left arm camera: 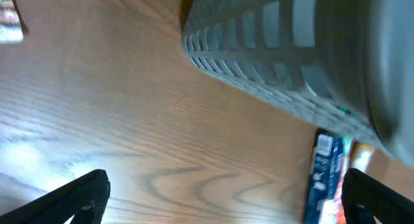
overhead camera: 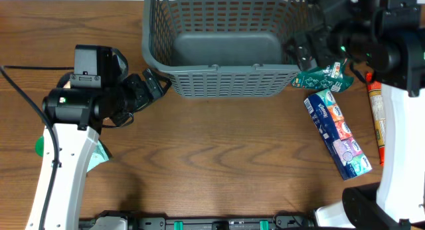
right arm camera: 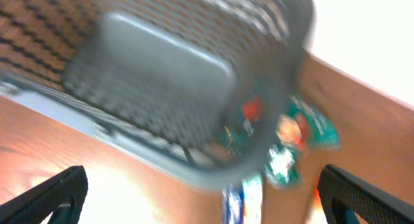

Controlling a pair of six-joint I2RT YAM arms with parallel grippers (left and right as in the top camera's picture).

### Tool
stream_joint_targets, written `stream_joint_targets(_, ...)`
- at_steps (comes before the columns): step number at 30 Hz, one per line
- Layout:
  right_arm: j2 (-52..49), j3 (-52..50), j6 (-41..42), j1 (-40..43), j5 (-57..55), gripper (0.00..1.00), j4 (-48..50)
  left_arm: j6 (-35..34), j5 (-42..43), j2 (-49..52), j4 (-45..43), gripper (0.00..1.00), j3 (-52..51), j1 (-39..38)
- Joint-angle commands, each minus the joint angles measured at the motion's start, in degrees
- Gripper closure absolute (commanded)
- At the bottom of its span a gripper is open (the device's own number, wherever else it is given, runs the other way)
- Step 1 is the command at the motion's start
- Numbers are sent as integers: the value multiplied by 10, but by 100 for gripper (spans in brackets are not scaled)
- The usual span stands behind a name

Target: Pack container

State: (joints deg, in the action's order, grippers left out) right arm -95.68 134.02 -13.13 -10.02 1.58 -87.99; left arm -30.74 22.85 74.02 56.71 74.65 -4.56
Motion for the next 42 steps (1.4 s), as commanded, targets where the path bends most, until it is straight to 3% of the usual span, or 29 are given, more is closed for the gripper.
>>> stream_joint_targets(1,32,9,109,22,-115,1,-29,58,-54,-19,11,1,6,5)
stream_joint_targets(11,108,9,176,146,-166,1,-78,65,-233,-52,30,2,6,31)
stream_joint_targets(19,108,-31,191,216,-157,1,-89,65,-313,-51,25,1,6,33)
stream_joint_targets(25,106,-112,190,264,-141,1,-37,66,-350,-51,19,1,6,33)
stream_joint_targets(36,90,-292,75,358,50,1,129,123,-349,-51,19,1,6,33)
stream_joint_targets(42,31,-333,-10,360,155,1,190,138,-349,-51,19,2,6,33)
